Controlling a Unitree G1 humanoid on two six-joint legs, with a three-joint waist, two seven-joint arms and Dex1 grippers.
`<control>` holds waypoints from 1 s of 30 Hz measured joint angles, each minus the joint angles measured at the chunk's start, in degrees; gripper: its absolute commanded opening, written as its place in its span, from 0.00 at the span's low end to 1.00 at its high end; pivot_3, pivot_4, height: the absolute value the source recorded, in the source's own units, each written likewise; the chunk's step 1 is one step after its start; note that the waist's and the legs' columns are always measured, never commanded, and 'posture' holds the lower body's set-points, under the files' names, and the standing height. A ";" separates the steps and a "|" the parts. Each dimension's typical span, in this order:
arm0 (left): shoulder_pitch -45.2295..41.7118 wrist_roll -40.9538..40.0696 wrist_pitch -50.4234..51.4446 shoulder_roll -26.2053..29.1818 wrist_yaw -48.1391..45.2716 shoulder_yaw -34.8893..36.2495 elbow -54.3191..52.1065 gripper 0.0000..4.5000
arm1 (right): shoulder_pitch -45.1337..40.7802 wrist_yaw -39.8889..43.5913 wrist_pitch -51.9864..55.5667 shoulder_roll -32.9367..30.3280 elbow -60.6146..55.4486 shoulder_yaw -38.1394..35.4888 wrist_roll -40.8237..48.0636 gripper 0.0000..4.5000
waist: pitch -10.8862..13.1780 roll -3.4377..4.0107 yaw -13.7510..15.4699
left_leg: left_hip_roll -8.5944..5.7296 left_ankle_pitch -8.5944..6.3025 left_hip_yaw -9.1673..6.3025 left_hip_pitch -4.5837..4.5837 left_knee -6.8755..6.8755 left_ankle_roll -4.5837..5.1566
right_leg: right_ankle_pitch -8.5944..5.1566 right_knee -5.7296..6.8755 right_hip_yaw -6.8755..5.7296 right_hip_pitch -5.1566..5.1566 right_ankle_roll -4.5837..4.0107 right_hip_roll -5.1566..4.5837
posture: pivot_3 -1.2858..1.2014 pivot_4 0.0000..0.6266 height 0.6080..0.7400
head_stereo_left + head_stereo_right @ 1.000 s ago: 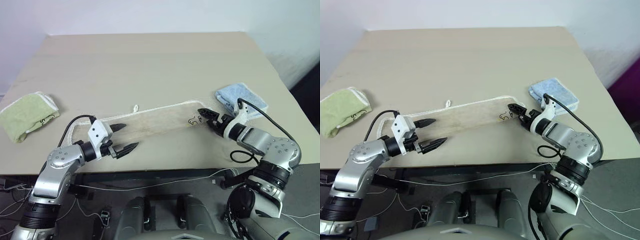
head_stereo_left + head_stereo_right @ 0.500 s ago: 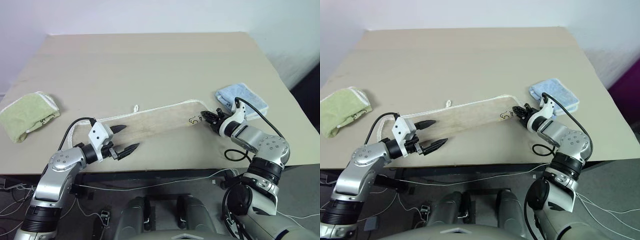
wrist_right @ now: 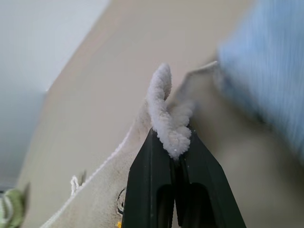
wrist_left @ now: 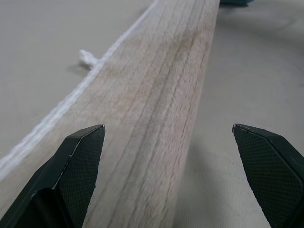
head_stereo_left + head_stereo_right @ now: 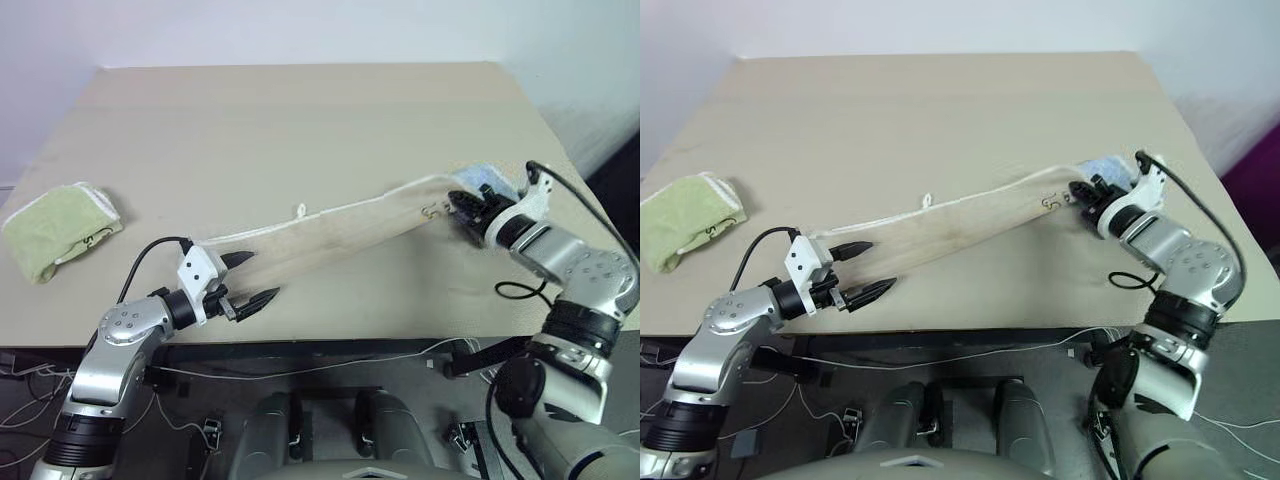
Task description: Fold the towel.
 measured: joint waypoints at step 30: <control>1.67 -2.73 2.59 -1.40 3.10 0.60 -3.26 1.00 | 3.00 20.21 -11.32 3.28 -18.99 50.58 -24.43 0.01 | 0.00 -0.07 0.22 | -0.02 0.01 -0.08 -0.59 0.16 0.00 | 0.01 0.05 -0.14 -0.48 0.04 0.04 | 0.52 0.24 1.00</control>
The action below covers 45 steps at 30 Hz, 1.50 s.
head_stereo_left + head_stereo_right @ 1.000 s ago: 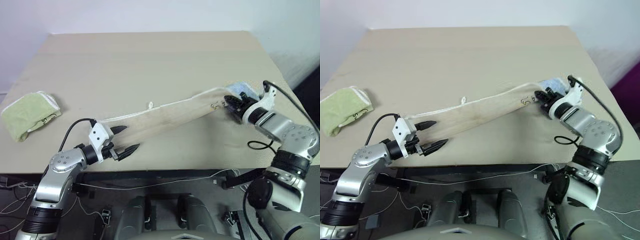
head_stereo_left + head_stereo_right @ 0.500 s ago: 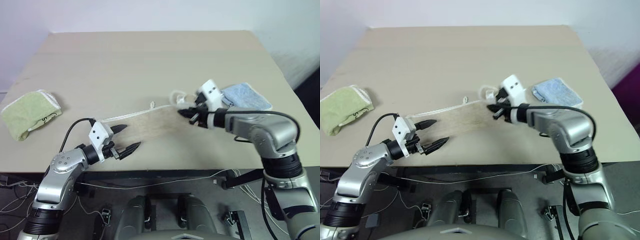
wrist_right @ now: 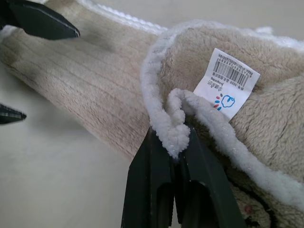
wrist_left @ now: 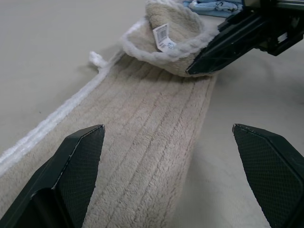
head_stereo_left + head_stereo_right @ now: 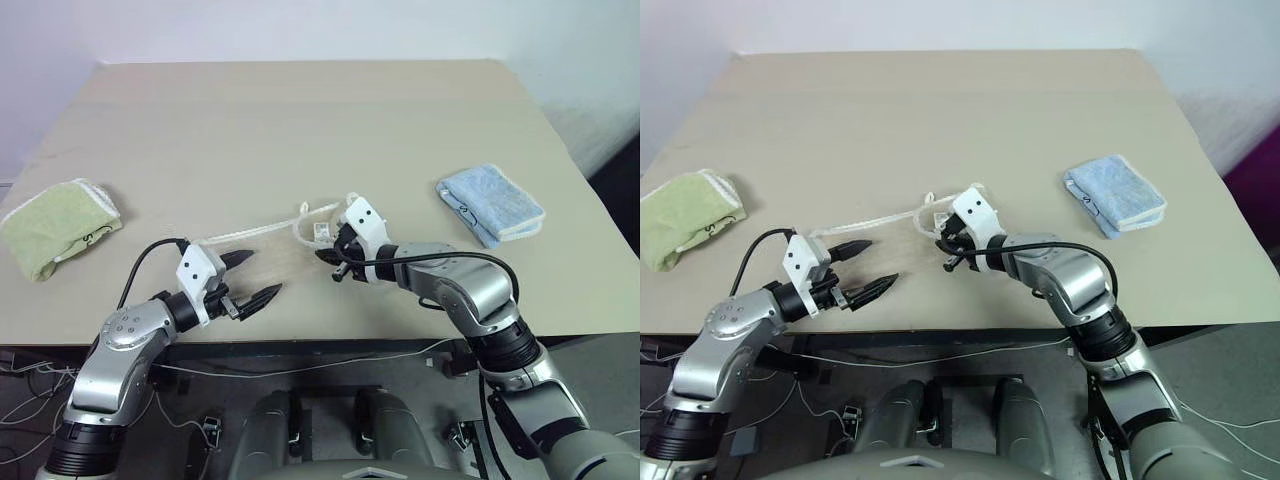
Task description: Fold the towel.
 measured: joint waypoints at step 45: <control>5.62 -6.05 5.04 -0.28 5.57 7.58 -5.68 1.00 | -6.87 12.82 -29.46 8.40 27.11 -4.95 -12.04 0.01 | -0.01 -0.02 -0.09 | 0.01 0.16 -0.02 -0.01 0.05 -0.25 | 0.01 0.07 -0.02 0.03 0.01 0.08 | 0.52 0.24 1.00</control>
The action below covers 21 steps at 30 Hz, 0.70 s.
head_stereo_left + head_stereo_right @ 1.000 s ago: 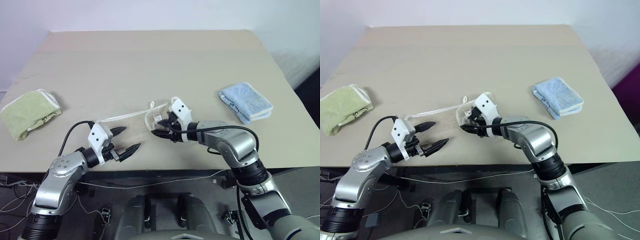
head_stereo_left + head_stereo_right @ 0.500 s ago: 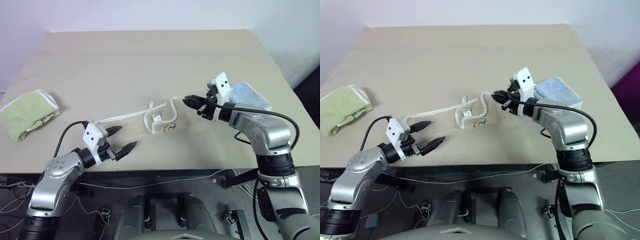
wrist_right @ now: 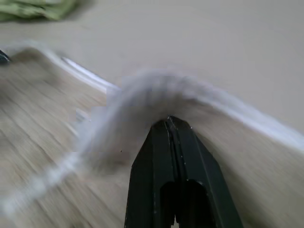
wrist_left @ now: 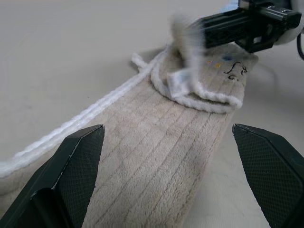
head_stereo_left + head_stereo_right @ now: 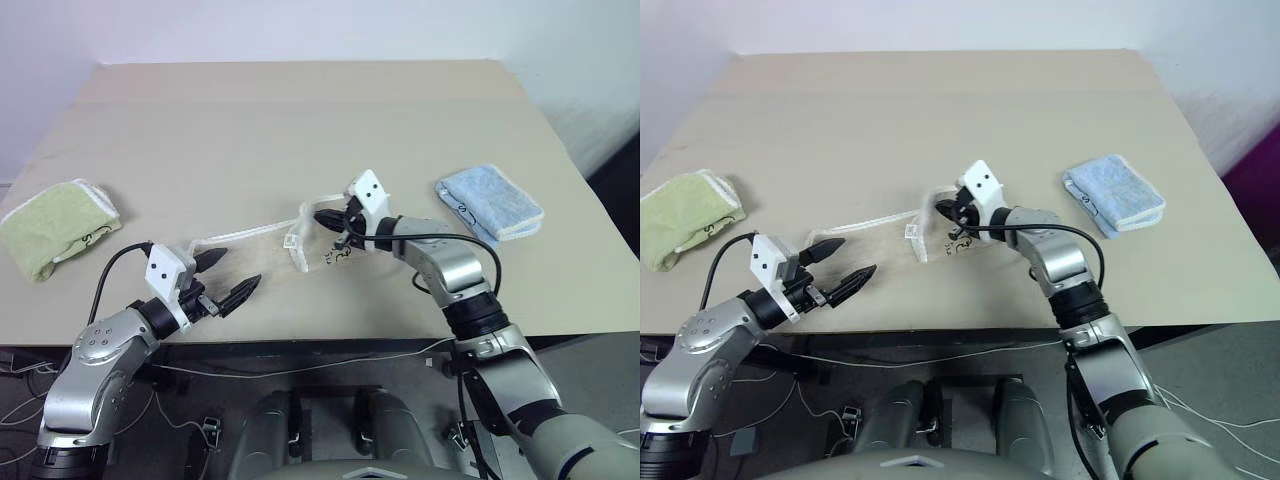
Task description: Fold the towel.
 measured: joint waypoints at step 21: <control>9.02 -16.93 11.16 -9.08 16.13 7.58 -13.11 1.00 | 4.55 6.82 -6.56 0.62 -4.94 -2.90 3.15 0.01 | -0.02 -0.02 -0.12 | 0.01 -0.12 -0.11 0.45 -0.06 0.12 | -0.01 -0.04 0.03 0.43 -0.01 -0.22 | 0.52 0.24 1.00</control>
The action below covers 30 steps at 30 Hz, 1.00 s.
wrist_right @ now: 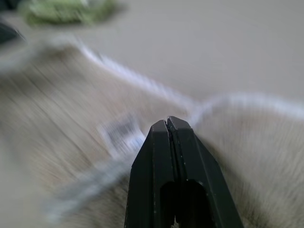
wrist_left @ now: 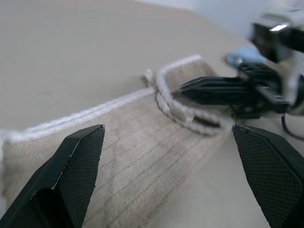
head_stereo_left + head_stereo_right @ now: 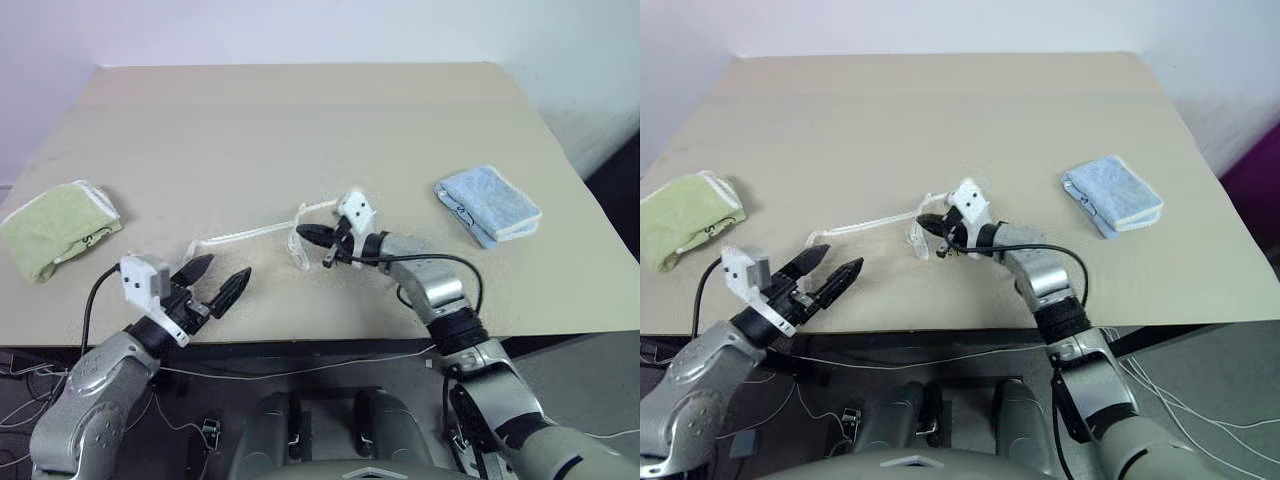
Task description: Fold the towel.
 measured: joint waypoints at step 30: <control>-1.13 -43.36 -5.22 -15.11 61.38 -2.49 -2.50 1.00 | -4.40 3.60 3.58 -7.47 -7.10 -4.72 4.99 0.01 | -0.03 -0.01 1.47 | -0.09 -0.07 -0.06 0.20 0.04 0.05 | -0.13 -0.11 -0.13 0.30 -0.25 -0.04 | 0.52 0.24 1.00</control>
